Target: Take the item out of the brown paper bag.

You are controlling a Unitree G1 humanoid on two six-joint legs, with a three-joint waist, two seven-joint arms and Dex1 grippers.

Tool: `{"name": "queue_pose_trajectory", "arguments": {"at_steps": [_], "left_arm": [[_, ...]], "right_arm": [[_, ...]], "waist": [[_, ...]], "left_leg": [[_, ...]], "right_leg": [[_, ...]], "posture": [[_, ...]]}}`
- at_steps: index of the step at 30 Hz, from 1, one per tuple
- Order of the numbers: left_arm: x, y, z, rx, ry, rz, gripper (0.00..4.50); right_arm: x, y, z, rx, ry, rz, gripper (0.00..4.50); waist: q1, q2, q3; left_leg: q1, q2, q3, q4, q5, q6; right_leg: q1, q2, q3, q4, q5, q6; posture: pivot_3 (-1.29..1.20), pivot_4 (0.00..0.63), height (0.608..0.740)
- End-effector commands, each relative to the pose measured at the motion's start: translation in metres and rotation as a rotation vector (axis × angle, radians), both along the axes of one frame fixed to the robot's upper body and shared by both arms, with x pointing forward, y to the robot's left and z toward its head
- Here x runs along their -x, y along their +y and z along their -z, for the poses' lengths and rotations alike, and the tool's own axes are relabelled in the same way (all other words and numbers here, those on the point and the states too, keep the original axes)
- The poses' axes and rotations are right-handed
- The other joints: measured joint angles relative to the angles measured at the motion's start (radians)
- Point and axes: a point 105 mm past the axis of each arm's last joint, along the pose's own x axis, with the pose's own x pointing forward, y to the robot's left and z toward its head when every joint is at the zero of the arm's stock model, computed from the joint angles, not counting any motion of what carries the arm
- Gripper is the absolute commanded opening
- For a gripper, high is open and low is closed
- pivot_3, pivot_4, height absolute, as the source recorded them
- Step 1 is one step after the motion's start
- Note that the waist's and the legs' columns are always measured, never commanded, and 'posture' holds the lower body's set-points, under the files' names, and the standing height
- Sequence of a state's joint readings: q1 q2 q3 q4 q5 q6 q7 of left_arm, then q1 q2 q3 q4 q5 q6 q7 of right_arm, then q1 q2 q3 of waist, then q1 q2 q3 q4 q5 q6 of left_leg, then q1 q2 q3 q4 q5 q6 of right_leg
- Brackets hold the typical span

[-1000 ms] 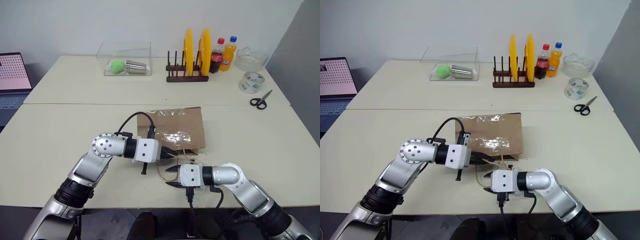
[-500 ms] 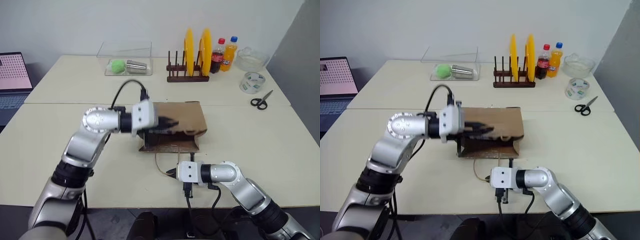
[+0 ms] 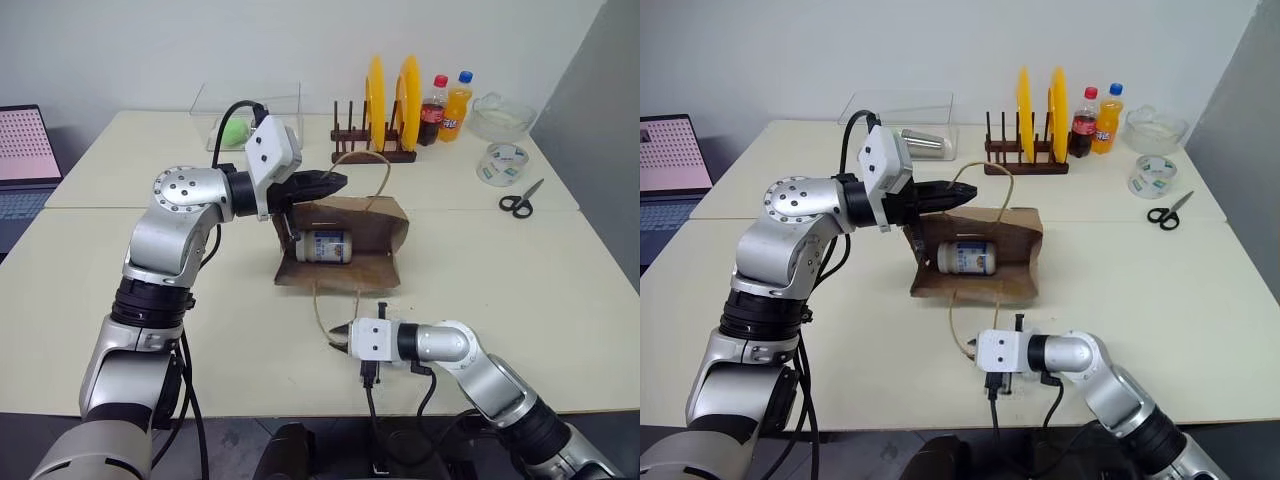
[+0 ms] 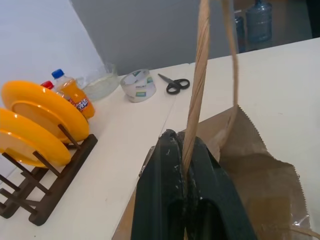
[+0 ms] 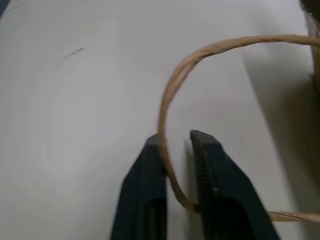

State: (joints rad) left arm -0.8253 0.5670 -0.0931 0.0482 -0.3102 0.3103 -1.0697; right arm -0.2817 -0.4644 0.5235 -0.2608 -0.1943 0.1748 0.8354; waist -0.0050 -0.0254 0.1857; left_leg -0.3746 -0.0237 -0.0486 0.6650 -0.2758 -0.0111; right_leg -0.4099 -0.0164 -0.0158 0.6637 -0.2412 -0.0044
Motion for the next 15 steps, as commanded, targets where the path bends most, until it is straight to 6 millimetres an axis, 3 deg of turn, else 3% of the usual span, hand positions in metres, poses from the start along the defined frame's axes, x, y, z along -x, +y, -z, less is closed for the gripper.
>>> {"name": "queue_pose_trajectory", "arguments": {"at_steps": [1, 3, 9, 15], "left_arm": [[0.009, 0.002, -0.006, -0.007, -0.05, 0.039, 0.0], [0.009, 0.002, -0.005, -0.009, -0.048, 0.043, 0.0], [0.008, 0.002, -0.002, -0.012, -0.046, 0.049, 0.0], [0.007, -0.001, -0.001, -0.013, -0.055, 0.062, 0.0]], "right_arm": [[0.001, -0.008, -0.037, -0.033, -0.087, -0.005, 2.37], [0.007, -0.017, -0.053, -0.037, -0.065, -0.015, 3.0], [0.015, -0.034, -0.092, -0.094, 0.036, 0.011, 3.0], [-0.005, -0.016, -0.111, -0.224, 0.115, 0.11, 3.0]], "waist": [[0.001, 0.0, 0.0], [0.002, 0.0, 0.0], [0.0, 0.0, 0.0], [0.0, 0.0, 0.0]], "left_leg": [[0.0, 0.0, 0.0, 0.0, 0.0, 0.0], [-0.001, 0.0, -0.001, 0.0, 0.0, 0.0], [-0.001, 0.0, -0.001, 0.0, 0.0, 0.0], [-0.002, 0.0, -0.001, 0.0, 0.0, 0.0]], "right_leg": [[0.0, 0.0, 0.0, 0.0, 0.0, 0.0], [-0.001, 0.0, 0.0, 0.0, 0.0, 0.0], [-0.001, 0.0, -0.001, 0.0, 0.0, 0.0], [-0.001, 0.0, -0.001, 0.0, 0.0, 0.0]], "posture": [[0.0, 0.15, 0.74], [0.0, 0.15, 0.74], [0.0, 0.15, 0.74], [0.0, 0.15, 0.74]]}}
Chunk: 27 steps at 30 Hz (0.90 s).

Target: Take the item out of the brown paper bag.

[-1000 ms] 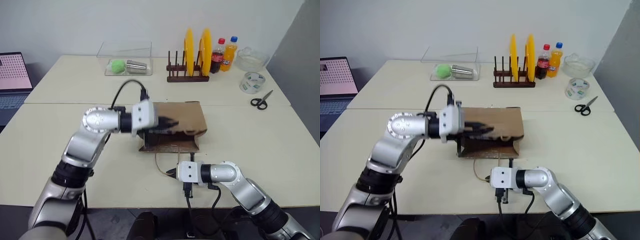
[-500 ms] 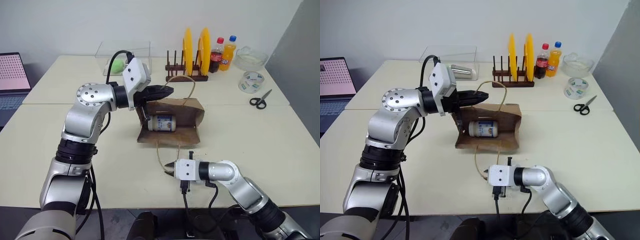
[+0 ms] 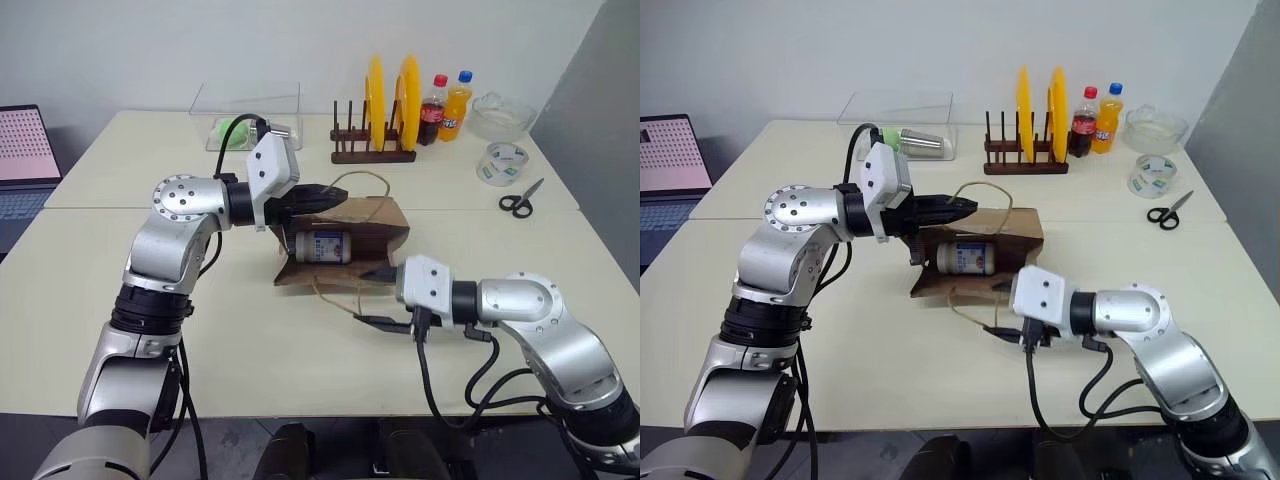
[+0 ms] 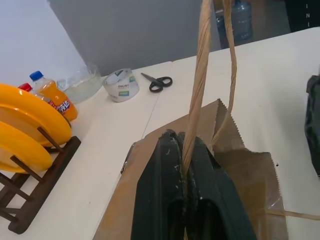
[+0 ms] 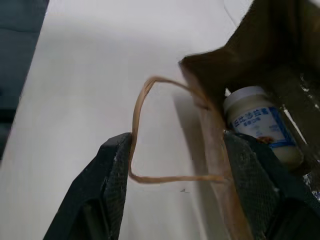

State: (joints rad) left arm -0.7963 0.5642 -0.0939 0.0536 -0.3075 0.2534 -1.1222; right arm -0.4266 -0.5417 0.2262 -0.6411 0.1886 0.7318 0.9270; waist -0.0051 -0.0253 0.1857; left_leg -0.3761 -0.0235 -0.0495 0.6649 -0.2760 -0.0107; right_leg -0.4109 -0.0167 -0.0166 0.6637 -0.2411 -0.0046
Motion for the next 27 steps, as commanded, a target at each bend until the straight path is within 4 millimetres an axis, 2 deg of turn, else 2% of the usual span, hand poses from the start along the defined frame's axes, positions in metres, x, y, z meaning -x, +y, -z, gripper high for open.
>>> {"name": "queue_pose_trajectory", "arguments": {"at_steps": [1, 5, 8, 11, 14, 16, 21, 27], "left_arm": [[0.002, -0.001, -0.009, 0.003, -0.049, 0.013, 0.0], [0.002, -0.004, -0.01, -0.007, -0.069, 0.018, 0.0], [0.002, -0.006, -0.011, -0.004, -0.073, 0.02, 0.0], [0.002, -0.008, -0.01, -0.008, -0.081, 0.029, 0.0], [0.002, -0.01, -0.011, -0.006, -0.083, 0.033, 0.0], [0.002, -0.011, -0.011, -0.004, -0.083, 0.035, 0.0], [0.003, -0.015, -0.019, 0.042, -0.063, 0.044, 0.0], [0.003, -0.018, -0.032, 0.08, -0.051, 0.039, 0.0]], "right_arm": [[-0.01, 0.012, -0.01, -0.029, 0.017, 0.053, 3.0], [-0.002, 0.008, -0.024, -0.078, 0.14, 0.024, 3.0], [0.014, -0.008, -0.024, 0.011, 0.172, -0.044, 3.0], [0.02, -0.017, -0.02, 0.074, 0.183, -0.064, 3.0], [0.02, -0.014, -0.032, -0.01, 0.199, -0.081, 3.0], [0.01, -0.008, -0.039, -0.054, 0.161, -0.039, 3.0], [-0.027, 0.013, -0.009, 0.096, -0.057, 0.099, 3.0], [-0.056, 0.037, -0.005, 0.2, -0.234, 0.138, 3.0]], "waist": [[0.0, 0.0, 0.0], [0.004, 0.0, 0.0], [0.009, 0.0, 0.0], [0.005, 0.0, 0.0], [0.0, 0.0, 0.0], [-0.006, 0.0, 0.0], [-0.009, 0.0, 0.0], [-0.012, 0.0, 0.0]], "left_leg": [[0.0, 0.0, 0.0, 0.0, 0.0, 0.0], [-0.002, 0.0, 0.0, 0.0, 0.0, 0.0], [-0.006, -0.002, -0.001, 0.001, 0.0, 0.0], [-0.006, -0.003, 0.0, 0.001, 0.0, 0.001], [-0.005, -0.001, -0.001, 0.001, 0.0, 0.001], [-0.004, 0.0, 0.0, 0.0, 0.0, 0.001], [-0.004, 0.0, 0.0, 0.001, 0.0, 0.001], [-0.009, -0.001, 0.002, 0.002, 0.001, -0.002]], "right_leg": [[0.0, 0.0, 0.0, 0.0, 0.0, 0.0], [-0.001, 0.0, 0.0, 0.0, 0.003, -0.005], [-0.004, -0.002, -0.001, -0.001, 0.003, -0.005], [-0.004, -0.002, -0.001, -0.001, 0.004, -0.004], [-0.004, -0.001, -0.001, -0.001, 0.002, -0.002], [-0.004, -0.001, -0.001, 0.001, 0.001, 0.0], [-0.004, 0.0, -0.001, 0.001, 0.001, 0.001], [-0.01, -0.001, 0.001, 0.002, 0.004, -0.005]], "posture": [[0.0, 0.15, 0.74], [0.0, 0.15, 0.74], [0.0, 0.15, 0.74], [0.0, 0.15, 0.74], [0.0, 0.15, 0.74], [0.0, 0.15, 0.74], [0.0, 0.15, 0.74], [0.0, 0.15, 0.74]]}}
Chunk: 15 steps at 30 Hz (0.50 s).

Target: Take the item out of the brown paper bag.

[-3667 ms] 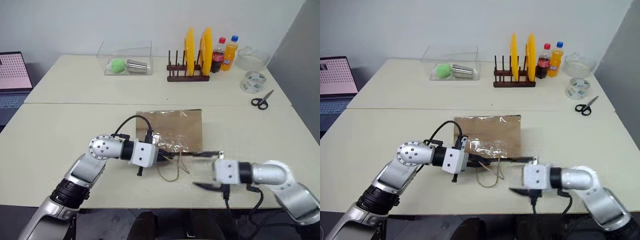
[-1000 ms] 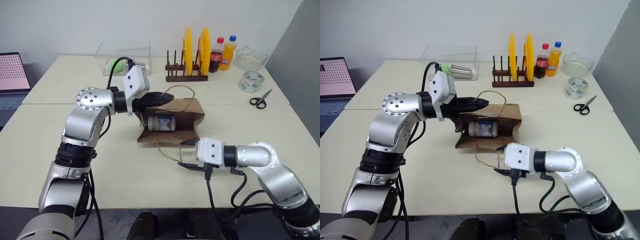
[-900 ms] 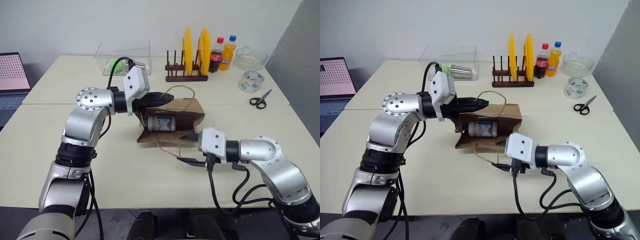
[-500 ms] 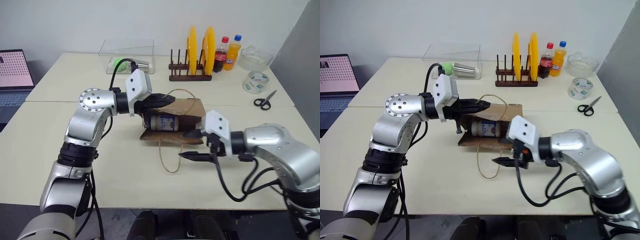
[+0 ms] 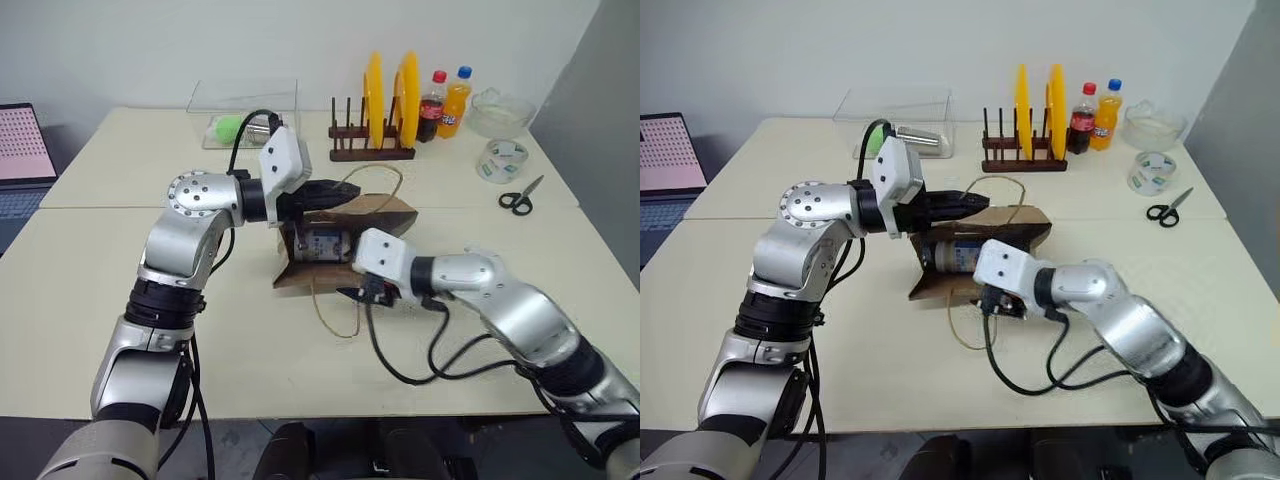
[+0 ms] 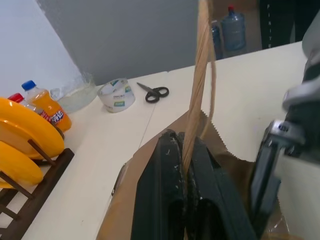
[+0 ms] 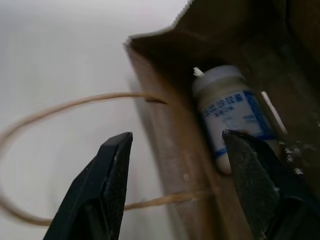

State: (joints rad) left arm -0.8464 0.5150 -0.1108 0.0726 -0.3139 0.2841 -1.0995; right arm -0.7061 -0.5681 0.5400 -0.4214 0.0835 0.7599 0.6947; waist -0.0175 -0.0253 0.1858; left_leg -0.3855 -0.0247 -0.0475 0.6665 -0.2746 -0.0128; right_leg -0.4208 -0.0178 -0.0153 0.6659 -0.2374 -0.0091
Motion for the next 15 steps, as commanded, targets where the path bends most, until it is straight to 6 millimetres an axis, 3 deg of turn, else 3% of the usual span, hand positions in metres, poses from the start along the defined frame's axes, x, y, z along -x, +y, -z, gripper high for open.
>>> {"name": "queue_pose_trajectory", "arguments": {"at_steps": [1, 4, 7, 15], "left_arm": [[0.006, -0.002, -0.024, 0.045, -0.062, 0.015, 0.0], [0.007, -0.003, -0.025, 0.047, -0.063, 0.015, 0.0], [0.008, -0.002, -0.024, 0.049, -0.063, 0.011, 0.0], [0.008, -0.004, -0.022, 0.051, -0.062, 0.012, 0.0]], "right_arm": [[-0.013, 0.012, -0.017, -0.001, -0.129, 0.01, 3.0], [-0.022, 0.015, -0.019, 0.015, -0.168, 0.034, 3.58], [-0.025, 0.019, -0.021, 0.018, -0.159, 0.036, 4.46], [-0.046, 0.03, -0.003, 0.147, -0.2, 0.05, 4.46]], "waist": [[0.0, 0.0, 0.0], [0.0, 0.0, 0.0], [0.0, 0.0, 0.0], [-0.002, 0.0, 0.0]], "left_leg": [[0.0, 0.0, 0.0, 0.0, 0.0, 0.0], [0.0, 0.0, -0.001, 0.0, 0.0, 0.0], [0.0, 0.0, 0.0, 0.0, 0.0, 0.0], [0.001, 0.0, 0.0, 0.0, -0.001, 0.002]], "right_leg": [[0.0, 0.0, 0.0, 0.0, 0.0, 0.0], [0.0, 0.0, 0.0, 0.0, 0.0, 0.0], [0.0, 0.0, 0.0, 0.0, 0.0, 0.0], [0.0, 0.0, 0.0, 0.001, 0.0, 0.0]], "posture": [[0.0, 0.15, 0.74], [0.0, 0.15, 0.74], [0.0, 0.15, 0.74], [0.0, 0.15, 0.74]]}}
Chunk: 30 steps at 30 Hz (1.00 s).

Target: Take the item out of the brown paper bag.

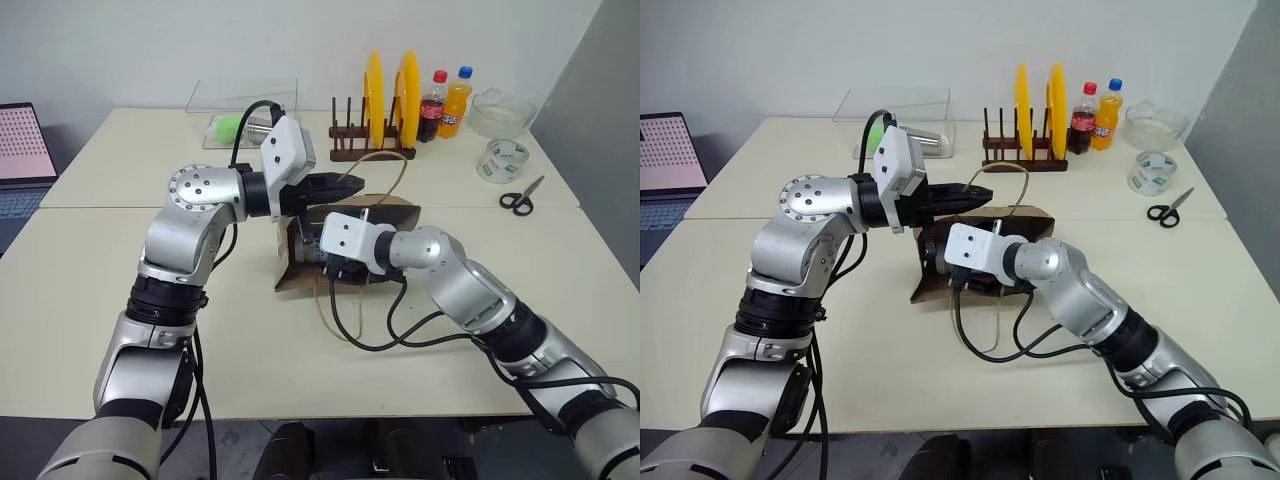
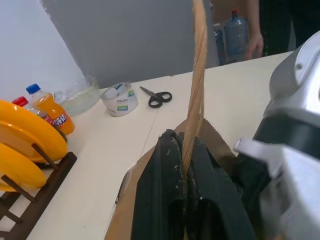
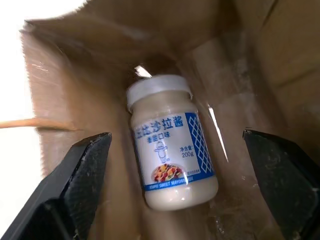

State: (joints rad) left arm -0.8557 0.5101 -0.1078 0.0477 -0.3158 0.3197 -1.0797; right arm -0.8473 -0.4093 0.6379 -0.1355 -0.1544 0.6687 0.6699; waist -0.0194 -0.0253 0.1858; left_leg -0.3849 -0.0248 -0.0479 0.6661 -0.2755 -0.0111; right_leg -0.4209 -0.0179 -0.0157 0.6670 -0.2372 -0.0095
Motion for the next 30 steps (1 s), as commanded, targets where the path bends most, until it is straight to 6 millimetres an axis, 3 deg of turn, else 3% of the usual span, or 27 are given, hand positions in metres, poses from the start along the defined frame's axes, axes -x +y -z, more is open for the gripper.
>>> {"name": "queue_pose_trajectory", "arguments": {"at_steps": [1, 8, 14, 15, 20, 25, 30], "left_arm": [[0.007, -0.002, -0.017, 0.042, -0.063, 0.023, 0.0], [0.007, -0.001, -0.016, 0.039, -0.067, 0.022, 0.0], [0.008, -0.001, -0.014, 0.034, -0.068, 0.019, 0.0], [0.008, -0.001, -0.013, 0.034, -0.068, 0.018, 0.0], [0.006, 0.003, -0.009, 0.026, -0.063, 0.003, 0.0], [0.001, 0.006, -0.006, 0.018, -0.064, -0.016, 0.0], [-0.01, 0.012, -0.003, 0.012, -0.069, -0.065, 0.0]], "right_arm": [[-0.009, 0.005, 0.0, 0.078, -0.063, -0.018, 4.46], [-0.025, 0.002, 0.029, 0.265, -0.057, -0.051, 4.46], [-0.041, 0.003, 0.037, 0.323, -0.078, -0.045, 4.46], [-0.042, 0.003, 0.037, 0.323, -0.078, -0.045, 4.29], [-0.04, 0.003, 0.026, 0.305, -0.089, -0.069, 3.04], [-0.033, 0.008, 0.008, 0.268, -0.131, -0.109, 3.04], [-0.011, 0.007, -0.021, 0.231, -0.167, -0.176, 3.04]], "waist": [[0.0, 0.0, 0.0], [-0.004, 0.0, 0.0], [-0.007, 0.0, 0.0], [-0.007, 0.0, 0.0], [-0.007, 0.0, 0.0], [-0.007, 0.0, 0.0], [-0.007, 0.0, 0.0]], "left_leg": [[0.0, 0.0, 0.0, 0.0, 0.0, 0.0], [0.0, 0.0, 0.0, 0.0, 0.0, 0.0], [0.001, 0.0, 0.0, 0.0, 0.0, 0.0], [0.001, 0.0, 0.001, 0.0, 0.0, 0.0], [0.003, 0.0, 0.001, 0.0, 0.0, 0.0], [0.003, 0.0, 0.001, 0.0, 0.0, 0.0], [0.002, 0.0, 0.001, 0.0, 0.0, 0.0]], "right_leg": [[0.0, 0.0, 0.0, 0.0, 0.0, 0.0], [0.0, 0.0, 0.0, 0.0, 0.0, 0.0], [0.0, 0.0, 0.001, 0.001, 0.0, 0.0], [0.0, 0.0, 0.001, 0.002, 0.0, 0.0], [-0.001, 0.0, 0.002, 0.007, 0.0, 0.0], [-0.001, 0.0, 0.002, 0.007, 0.0, 0.0], [-0.002, 0.0, 0.001, 0.007, 0.0, 0.0]], "posture": [[0.0, 0.15, 0.74], [0.0, 0.15, 0.74], [0.0, 0.15, 0.74], [0.0, 0.15, 0.74], [0.0, 0.15, 0.74], [0.0, 0.15, 0.74], [0.0, 0.15, 0.74]]}}
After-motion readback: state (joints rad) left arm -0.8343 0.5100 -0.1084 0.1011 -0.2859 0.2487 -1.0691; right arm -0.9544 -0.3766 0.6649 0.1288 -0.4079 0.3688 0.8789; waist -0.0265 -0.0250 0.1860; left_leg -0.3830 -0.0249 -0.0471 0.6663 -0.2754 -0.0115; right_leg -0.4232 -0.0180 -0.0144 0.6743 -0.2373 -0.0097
